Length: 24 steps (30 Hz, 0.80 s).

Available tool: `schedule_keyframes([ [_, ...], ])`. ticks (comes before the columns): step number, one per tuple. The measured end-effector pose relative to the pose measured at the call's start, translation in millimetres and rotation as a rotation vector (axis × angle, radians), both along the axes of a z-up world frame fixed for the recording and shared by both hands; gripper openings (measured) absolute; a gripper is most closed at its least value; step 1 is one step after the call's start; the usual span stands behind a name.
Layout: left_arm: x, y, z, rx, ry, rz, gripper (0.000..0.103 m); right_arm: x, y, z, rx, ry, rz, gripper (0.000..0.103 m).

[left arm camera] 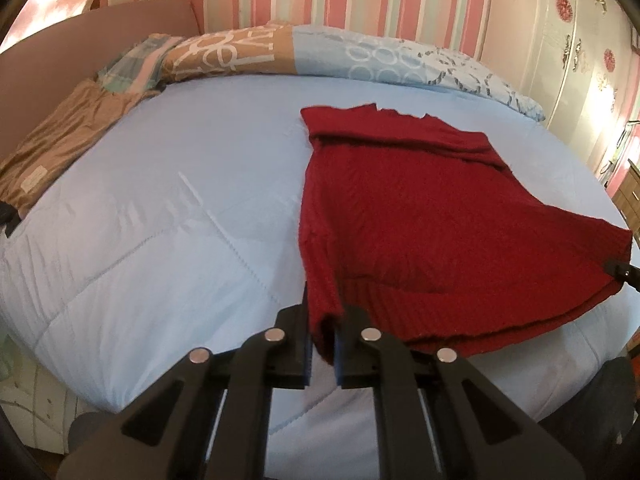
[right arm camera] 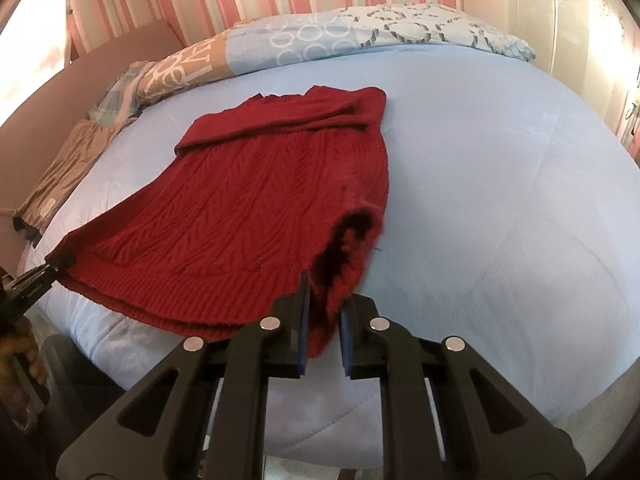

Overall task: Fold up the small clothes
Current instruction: 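Hold the hem with both tools and lift it toward the collar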

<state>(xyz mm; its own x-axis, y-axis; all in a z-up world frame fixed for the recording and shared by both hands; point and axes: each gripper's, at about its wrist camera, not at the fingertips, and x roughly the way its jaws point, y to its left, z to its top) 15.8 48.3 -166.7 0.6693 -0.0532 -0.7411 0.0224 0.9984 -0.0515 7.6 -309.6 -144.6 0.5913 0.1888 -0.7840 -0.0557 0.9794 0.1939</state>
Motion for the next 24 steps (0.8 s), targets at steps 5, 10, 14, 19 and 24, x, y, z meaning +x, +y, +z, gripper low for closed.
schedule_keyframes([
  [5, 0, -3, 6, -0.014, -0.02, -0.01, 0.007, -5, -2, 1, -0.001, -0.004, 0.003, 0.007],
  [10, 4, 0, 14, -0.033, -0.031, -0.005, 0.007, -4, -1, 4, 0.017, -0.017, 0.009, 0.006],
  [14, 8, 1, 27, -0.039, -0.06, -0.005, 0.006, -1, -3, 12, 0.031, -0.036, 0.009, 0.006],
  [19, 27, 0, 44, -0.056, -0.09, 0.001, 0.006, 13, -8, 25, 0.051, -0.06, -0.004, 0.006],
  [24, 55, 2, 64, -0.069, -0.125, 0.011, 0.006, 38, -10, 43, 0.063, -0.093, -0.012, 0.006],
])
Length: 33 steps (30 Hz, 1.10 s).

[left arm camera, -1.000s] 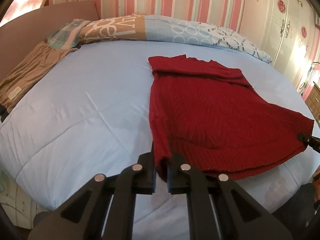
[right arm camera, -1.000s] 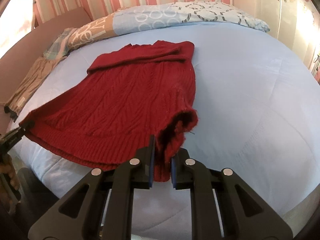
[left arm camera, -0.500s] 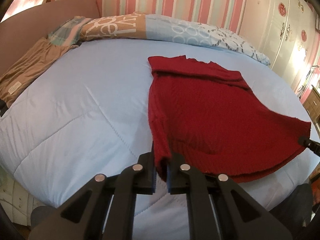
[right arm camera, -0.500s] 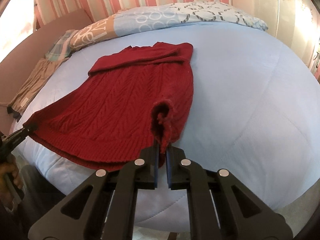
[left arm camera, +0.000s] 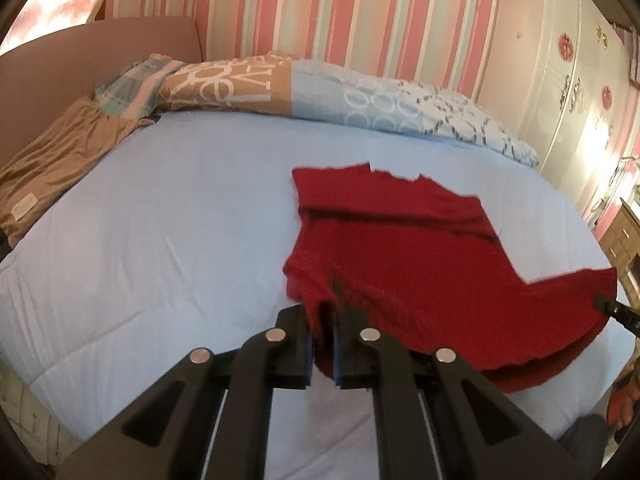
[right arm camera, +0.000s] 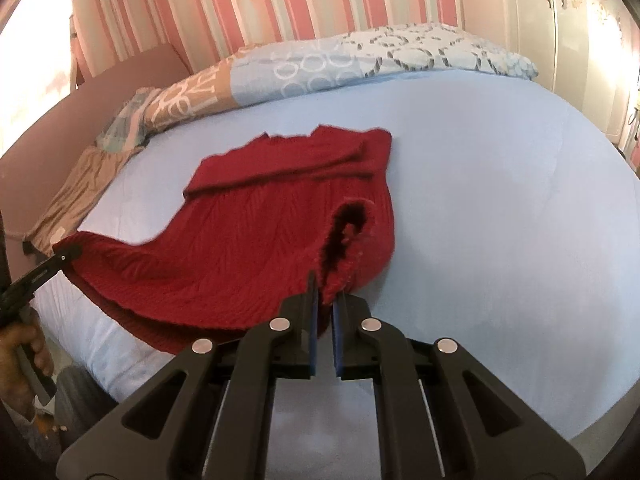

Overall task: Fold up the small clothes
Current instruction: 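Hold the hem with both tools and lift it toward the collar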

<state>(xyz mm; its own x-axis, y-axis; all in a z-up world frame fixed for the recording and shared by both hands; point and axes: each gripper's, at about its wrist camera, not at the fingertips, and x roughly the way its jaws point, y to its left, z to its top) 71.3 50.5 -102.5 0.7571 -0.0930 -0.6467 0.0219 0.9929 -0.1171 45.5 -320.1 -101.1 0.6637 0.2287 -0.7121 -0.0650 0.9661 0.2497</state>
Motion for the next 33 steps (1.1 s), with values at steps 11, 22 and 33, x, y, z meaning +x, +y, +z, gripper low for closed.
schedule_keyframes([
  [11, 123, 2, 29, -0.001, -0.025, 0.061, 0.006, 118, -8, 29, 0.036, -0.028, -0.048, 0.006],
  [22, 269, -22, 6, 0.114, 0.004, 0.085, 0.006, 264, -12, -5, -0.015, 0.026, -0.097, 0.006],
  [33, 371, -37, -54, 0.191, 0.084, 0.093, 0.006, 369, -10, -72, -0.098, 0.138, -0.102, 0.006],
])
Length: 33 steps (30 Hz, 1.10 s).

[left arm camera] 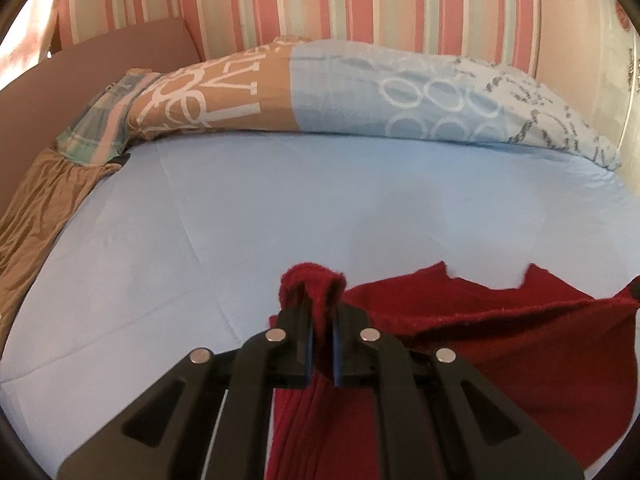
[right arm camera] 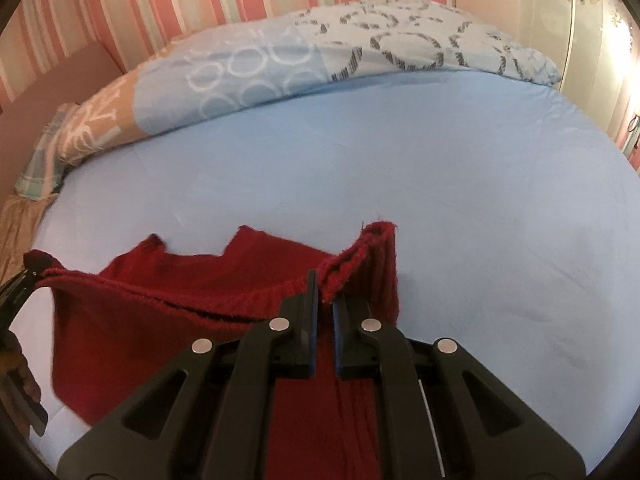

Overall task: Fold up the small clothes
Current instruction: 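Hold the hem with both tools and lift it toward the collar, then lay the hem over the collar and open both tools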

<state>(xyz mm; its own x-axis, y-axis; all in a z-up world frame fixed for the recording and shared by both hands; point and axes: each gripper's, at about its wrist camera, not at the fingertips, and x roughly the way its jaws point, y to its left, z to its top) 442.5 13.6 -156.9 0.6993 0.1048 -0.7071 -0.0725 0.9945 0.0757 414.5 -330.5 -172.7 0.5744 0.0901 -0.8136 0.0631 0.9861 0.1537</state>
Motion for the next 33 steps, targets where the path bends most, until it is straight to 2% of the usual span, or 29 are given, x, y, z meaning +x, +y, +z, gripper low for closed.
schedule_keyframes([
  [10, 39, -2, -39, 0.053, 0.054, -0.003, 0.007, 46, 10, -29, -0.051, 0.044, 0.005, 0.008],
  [19, 58, -2, -47, 0.057, 0.116, 0.006, 0.015, 66, 13, -43, -0.094, 0.081, 0.003, 0.011],
  [21, 62, 0, -46, 0.06, 0.132, 0.003, 0.015, 69, 14, -43, -0.085, 0.083, 0.001, 0.017],
  [24, 65, 3, -45, 0.033, 0.152, 0.009, 0.018, 75, 15, -39, -0.103, 0.067, -0.012, 0.031],
  [26, 66, 4, -41, 0.016, 0.15, 0.011, 0.019, 79, 15, -37, -0.117, 0.069, -0.012, 0.034],
  [27, 65, 4, -38, -0.006, 0.143, 0.008, 0.022, 79, 16, -34, -0.124, 0.064, -0.012, 0.034],
  [28, 65, 4, -35, -0.019, 0.138, 0.007, 0.032, 79, 15, -31, -0.126, 0.055, -0.013, 0.034],
  [29, 64, 5, -30, -0.024, 0.125, 0.009, 0.054, 78, 15, -26, -0.13, 0.04, -0.012, 0.034],
  [31, 62, 6, -15, 0.018, 0.066, 0.049, 0.092, 75, 12, -17, -0.13, 0.014, -0.013, 0.035],
  [33, 61, 11, -1, 0.016, 0.021, 0.065, 0.092, 67, 9, -7, -0.116, -0.011, -0.011, 0.037],
])
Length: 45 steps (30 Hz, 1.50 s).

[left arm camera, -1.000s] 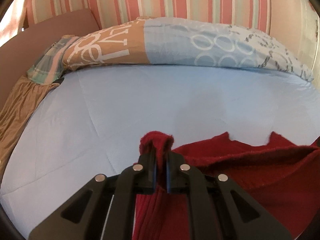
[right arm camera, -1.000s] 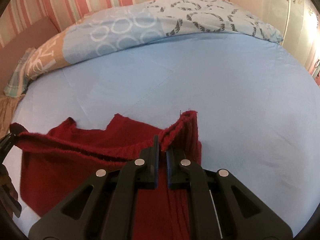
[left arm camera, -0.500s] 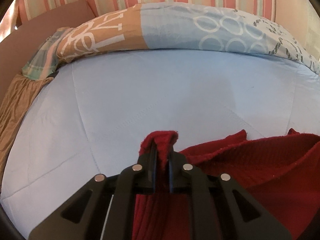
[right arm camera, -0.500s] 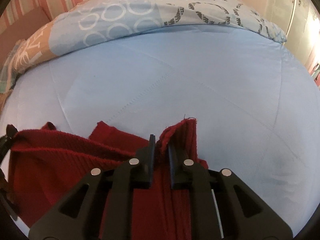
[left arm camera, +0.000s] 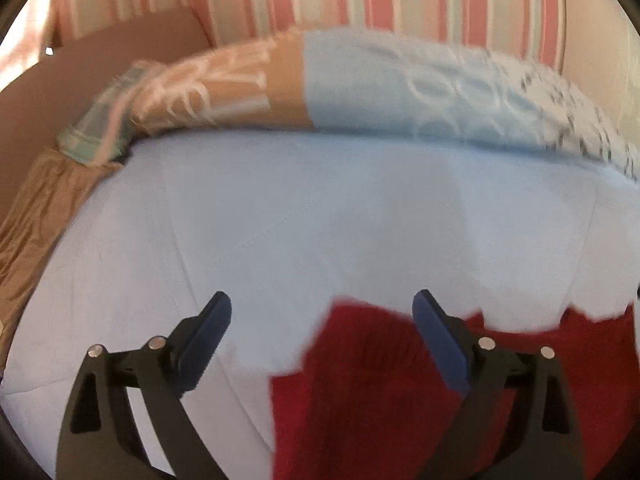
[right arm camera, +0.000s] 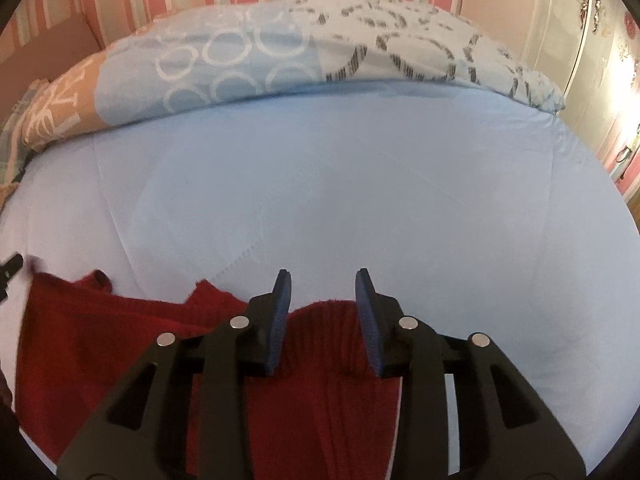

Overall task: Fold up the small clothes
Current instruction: 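Lay the hem over the collar and open both tools, then withdraw both tools from the folded red sweater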

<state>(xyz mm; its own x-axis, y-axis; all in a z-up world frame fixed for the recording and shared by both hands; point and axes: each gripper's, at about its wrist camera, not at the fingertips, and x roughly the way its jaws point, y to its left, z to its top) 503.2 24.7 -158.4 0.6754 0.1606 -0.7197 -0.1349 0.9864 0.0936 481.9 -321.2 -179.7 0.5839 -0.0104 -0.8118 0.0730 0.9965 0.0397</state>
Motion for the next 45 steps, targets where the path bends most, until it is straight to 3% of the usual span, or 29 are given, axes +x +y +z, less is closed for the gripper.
schedule_keyframes([
  [4, -7, 0, 13, 0.026, -0.002, -0.024, 0.092, -17, 0, 13, 0.018, -0.025, 0.027, 0.04],
  [8, -28, -8, 8, 0.013, 0.013, -0.067, 0.092, -42, 16, 13, 0.049, -0.009, 0.109, 0.048],
  [13, -53, -26, -21, 0.008, 0.058, -0.118, 0.092, -56, 46, -23, 0.013, 0.084, 0.193, 0.048],
  [19, -59, -39, -61, 0.029, 0.132, -0.147, 0.092, -37, 66, -63, -0.061, 0.179, 0.2, 0.049],
  [22, -55, -36, -77, 0.039, 0.155, -0.132, 0.093, -22, 69, -68, -0.116, 0.168, 0.18, 0.057],
  [30, -46, -27, -87, 0.048, 0.144, -0.115, 0.101, 14, 53, -81, -0.108, 0.174, 0.099, 0.072],
  [35, -53, -16, -68, -0.013, 0.109, -0.095, 0.099, -3, 39, -56, -0.028, 0.094, 0.091, 0.07],
  [40, -87, -3, -24, -0.05, 0.009, -0.091, 0.099, -50, 19, -9, 0.018, -0.014, 0.111, 0.09],
  [45, -127, 4, 7, -0.089, -0.032, -0.083, 0.1, -106, 12, 28, 0.042, -0.06, 0.119, 0.093],
])
